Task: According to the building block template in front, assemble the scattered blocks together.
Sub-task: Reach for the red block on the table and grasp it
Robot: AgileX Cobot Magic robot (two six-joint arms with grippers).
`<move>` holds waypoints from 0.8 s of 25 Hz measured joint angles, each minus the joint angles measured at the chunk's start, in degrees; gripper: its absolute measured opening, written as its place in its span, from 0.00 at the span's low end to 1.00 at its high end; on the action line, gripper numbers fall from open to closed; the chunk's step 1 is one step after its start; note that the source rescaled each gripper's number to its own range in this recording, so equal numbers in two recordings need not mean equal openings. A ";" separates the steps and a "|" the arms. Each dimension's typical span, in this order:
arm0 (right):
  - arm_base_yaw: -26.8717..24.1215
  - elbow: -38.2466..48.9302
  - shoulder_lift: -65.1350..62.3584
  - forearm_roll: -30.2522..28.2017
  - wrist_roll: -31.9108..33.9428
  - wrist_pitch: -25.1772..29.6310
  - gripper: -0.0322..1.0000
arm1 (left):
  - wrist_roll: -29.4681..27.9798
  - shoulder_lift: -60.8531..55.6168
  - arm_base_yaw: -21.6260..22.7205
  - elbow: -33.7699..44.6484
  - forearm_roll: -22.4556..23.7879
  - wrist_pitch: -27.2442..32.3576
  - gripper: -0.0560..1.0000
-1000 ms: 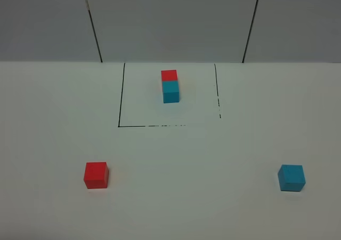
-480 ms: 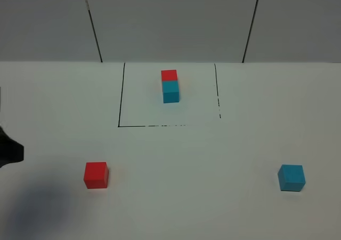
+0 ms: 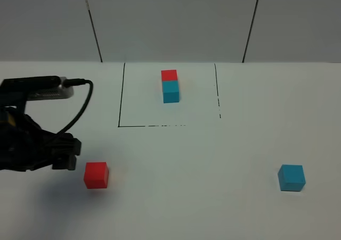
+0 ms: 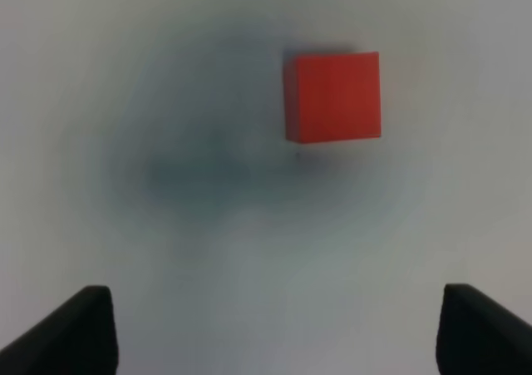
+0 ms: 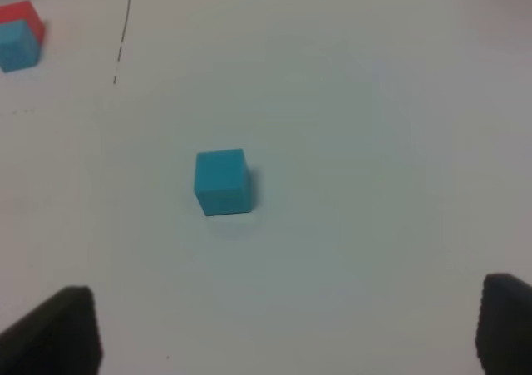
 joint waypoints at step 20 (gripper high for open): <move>0.00 0.00 0.00 0.00 0.00 0.00 0.81 | -2.38 22.67 -2.36 -10.75 -1.11 1.13 0.71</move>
